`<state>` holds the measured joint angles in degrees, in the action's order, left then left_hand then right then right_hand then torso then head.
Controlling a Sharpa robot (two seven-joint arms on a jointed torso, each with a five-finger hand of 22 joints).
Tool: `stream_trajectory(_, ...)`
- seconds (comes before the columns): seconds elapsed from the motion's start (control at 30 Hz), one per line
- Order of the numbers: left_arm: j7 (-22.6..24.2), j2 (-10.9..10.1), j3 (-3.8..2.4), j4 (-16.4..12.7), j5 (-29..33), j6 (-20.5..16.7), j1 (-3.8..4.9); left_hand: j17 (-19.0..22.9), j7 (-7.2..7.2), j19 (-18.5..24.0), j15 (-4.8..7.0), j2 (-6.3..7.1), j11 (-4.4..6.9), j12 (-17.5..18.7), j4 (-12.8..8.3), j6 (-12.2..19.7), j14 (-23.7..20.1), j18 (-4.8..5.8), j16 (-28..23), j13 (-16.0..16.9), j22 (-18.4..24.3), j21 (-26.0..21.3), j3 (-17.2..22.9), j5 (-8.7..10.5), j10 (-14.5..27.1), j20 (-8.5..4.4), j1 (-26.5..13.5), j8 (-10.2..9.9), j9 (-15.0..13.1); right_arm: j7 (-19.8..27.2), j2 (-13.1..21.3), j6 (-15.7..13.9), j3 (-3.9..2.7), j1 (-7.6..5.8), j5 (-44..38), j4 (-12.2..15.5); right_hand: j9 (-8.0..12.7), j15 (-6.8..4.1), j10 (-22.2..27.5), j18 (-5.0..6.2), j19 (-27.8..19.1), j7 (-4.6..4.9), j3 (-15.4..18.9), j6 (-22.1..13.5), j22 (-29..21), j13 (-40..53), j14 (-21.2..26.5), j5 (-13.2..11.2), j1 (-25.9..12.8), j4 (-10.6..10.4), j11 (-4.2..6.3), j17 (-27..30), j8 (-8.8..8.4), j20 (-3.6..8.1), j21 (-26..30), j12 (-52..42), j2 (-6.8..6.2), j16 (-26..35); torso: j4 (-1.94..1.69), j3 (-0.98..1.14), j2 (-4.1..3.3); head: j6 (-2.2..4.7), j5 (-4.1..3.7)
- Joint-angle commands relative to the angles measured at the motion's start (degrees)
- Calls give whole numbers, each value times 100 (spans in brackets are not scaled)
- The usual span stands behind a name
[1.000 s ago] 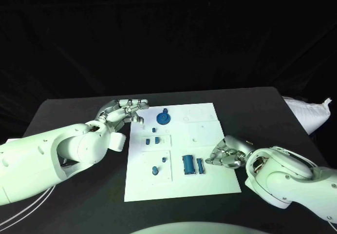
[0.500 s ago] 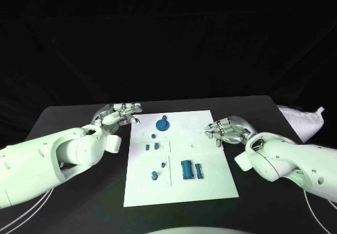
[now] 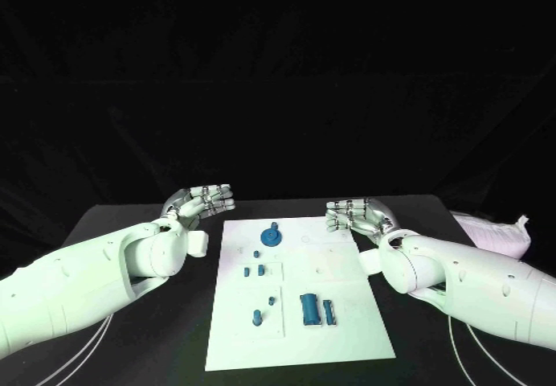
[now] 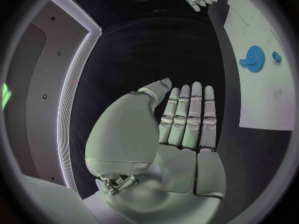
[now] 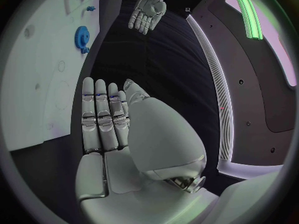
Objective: Assemble the parts on the task board
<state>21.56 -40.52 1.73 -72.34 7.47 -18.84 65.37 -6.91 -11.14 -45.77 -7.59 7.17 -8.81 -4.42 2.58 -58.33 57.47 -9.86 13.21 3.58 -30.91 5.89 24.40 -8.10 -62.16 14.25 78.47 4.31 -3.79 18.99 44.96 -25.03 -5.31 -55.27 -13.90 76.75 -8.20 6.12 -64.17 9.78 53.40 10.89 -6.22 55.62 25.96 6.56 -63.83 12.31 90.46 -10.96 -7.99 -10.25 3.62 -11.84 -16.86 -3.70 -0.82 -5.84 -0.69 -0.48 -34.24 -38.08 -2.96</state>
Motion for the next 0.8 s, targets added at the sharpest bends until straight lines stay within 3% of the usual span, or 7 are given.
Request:
stream_trajectory(0.03,236,102,-9,138,123,17,1,93,-19,5,-23,-46,-36,61,-26,28,29,-70,-206,-5,178,-111,-31,13,24,42,-14,-35,5,489,-140,437,-5,-5,421,-223,87,-29,-27,90,240,-7,-97,9,-174,-199,-199,-26,-116,59,9,151,-1,60,120,9,-14,75,-31,9,88,120,38)
stream_trajectory(0.17,273,179,-10,228,108,1,1,138,-22,-5,-41,-62,-38,71,-33,28,54,-74,-315,-5,287,-165,-47,11,30,50,-12,-41,4,529,-268,541,-8,-9,388,-400,165,-127,-136,81,558,-5,-199,79,-318,-306,-522,-40,-190,151,37,271,5,135,178,-2,-6,78,-42,31,86,194,90)
stream_trajectory(0.2,74,137,-4,181,38,-12,-1,691,329,1374,206,-226,247,442,-258,1762,-1706,296,-603,-358,1126,-589,-754,243,1887,-418,-2365,-431,379,210,-211,162,-4,-9,208,-309,354,-612,1859,-294,-1252,-337,76,-1643,-986,-656,1597,-381,-2828,439,263,482,-362,440,617,370,82,584,-24,8,64,123,52)
stream_trajectory(0.33,115,107,-13,77,-4,-147,-29,691,421,1794,272,-717,321,442,-258,2303,-2226,296,-705,-358,1386,-589,-983,320,2456,-530,-3085,-431,379,267,-199,27,31,-40,286,-203,820,-612,2441,-296,-1764,-431,136,-2140,-1208,-656,2198,-504,-3667,508,335,563,-362,543,766,370,82,584,2,19,131,191,119)
stream_trajectory(0.7,545,-211,-110,-1040,-455,-1593,-328,691,680,2824,759,-717,881,442,-258,3609,-3529,518,-1321,-358,2016,-589,-1521,810,3847,-864,-4845,-431,379,838,-78,-1333,382,-356,1062,868,820,-612,3918,-517,-3094,-678,622,-3415,-1725,-656,3755,-774,-5666,1096,799,1025,-362,781,1106,370,82,584,69,48,306,370,296)
stream_trajectory(0.73,586,-242,-120,-1148,-499,-1733,-357,691,698,2896,759,-717,881,442,-258,3702,-3622,518,-1321,-358,2061,-589,-1560,810,3946,-887,-4970,-431,379,884,-68,-1442,410,-381,1123,953,820,-612,4020,-516,-3188,-1089,622,-3504,-1761,-656,3864,-792,-5805,1096,799,1025,-362,1184,1132,370,82,584,69,48,306,370,296)
stream_trajectory(0.8,659,-296,-136,-1337,-575,-1978,-408,691,1114,3023,759,-717,881,442,-258,3863,-3783,518,-1321,-358,2139,-589,-1626,810,4118,-928,-5189,-431,379,960,-52,-1624,457,-423,1228,1097,820,-612,4199,-516,-3345,-1089,622,-3656,-1823,-656,4051,-825,-6044,1096,799,1025,-362,1184,1174,370,82,584,69,48,306,370,296)
